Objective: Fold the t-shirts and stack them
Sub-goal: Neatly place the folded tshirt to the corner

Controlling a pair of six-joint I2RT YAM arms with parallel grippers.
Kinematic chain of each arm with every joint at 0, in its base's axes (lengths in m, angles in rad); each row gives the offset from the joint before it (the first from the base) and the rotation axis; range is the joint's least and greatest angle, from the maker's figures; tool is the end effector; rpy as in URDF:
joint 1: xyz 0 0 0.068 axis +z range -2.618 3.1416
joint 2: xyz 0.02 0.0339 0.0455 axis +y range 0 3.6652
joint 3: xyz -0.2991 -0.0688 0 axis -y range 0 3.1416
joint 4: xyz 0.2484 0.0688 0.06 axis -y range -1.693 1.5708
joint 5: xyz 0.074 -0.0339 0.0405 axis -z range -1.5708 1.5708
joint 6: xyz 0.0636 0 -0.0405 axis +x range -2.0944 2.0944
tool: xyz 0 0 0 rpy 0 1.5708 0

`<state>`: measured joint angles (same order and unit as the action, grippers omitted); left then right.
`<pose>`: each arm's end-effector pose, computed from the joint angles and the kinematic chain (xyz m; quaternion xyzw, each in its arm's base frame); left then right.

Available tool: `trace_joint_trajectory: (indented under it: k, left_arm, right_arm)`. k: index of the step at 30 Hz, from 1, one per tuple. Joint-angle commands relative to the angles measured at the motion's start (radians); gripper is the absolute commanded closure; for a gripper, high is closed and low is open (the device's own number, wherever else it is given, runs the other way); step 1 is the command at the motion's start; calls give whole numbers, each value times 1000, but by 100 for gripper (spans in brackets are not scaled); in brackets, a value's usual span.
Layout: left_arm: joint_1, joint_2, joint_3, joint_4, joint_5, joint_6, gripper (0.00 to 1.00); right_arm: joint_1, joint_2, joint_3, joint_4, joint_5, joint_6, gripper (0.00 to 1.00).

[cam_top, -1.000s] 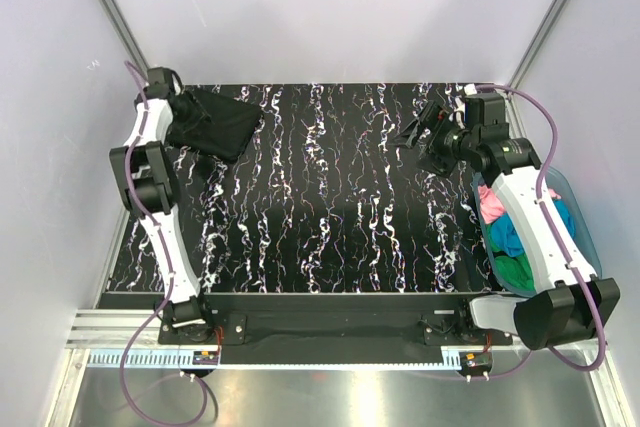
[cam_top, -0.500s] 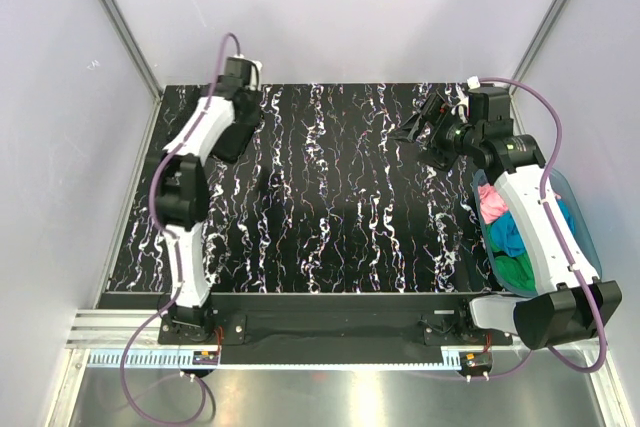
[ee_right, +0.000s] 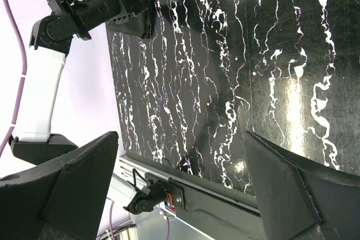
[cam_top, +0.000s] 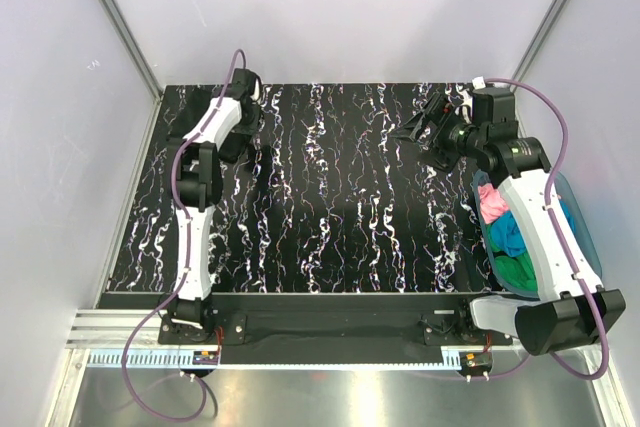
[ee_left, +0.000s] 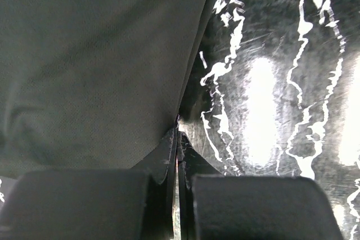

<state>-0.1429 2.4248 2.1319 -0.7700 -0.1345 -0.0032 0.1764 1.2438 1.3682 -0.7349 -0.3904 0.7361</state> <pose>0.5627 -0.0723 0.1760 0.0506 0.9646 0.0466 0.2547 0.2633 0.0715 0.4110 0.1542 0.8610 0.3541 0.3310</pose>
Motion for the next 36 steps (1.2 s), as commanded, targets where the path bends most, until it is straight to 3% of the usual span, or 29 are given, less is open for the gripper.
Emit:
trace_joint_trajectory:
  k: [1, 5, 12, 18, 30, 36]
  left_arm:
    - [-9, 6, 40, 29, 10, 9, 99]
    - [-17, 48, 120, -5, 25, 5, 98]
    - [-29, 31, 96, 15, 104, 5, 94]
    - [-26, 123, 232, -100, 24, 26, 93]
    - [23, 148, 237, -63, -2, 23, 92]
    - [62, 138, 249, -25, 52, 5, 91]
  right_arm:
    - [6, -23, 54, -3, 13, 25, 0]
    - [5, -20, 77, -21, 28, 19, 0]
    - [6, -12, 72, 0, 30, 39, 0]
    - [5, -9, 104, -14, 35, 36, 0]
    - [5, 8, 195, -77, 38, 25, 0]
    - [5, 3, 189, -74, 38, 40, 0]
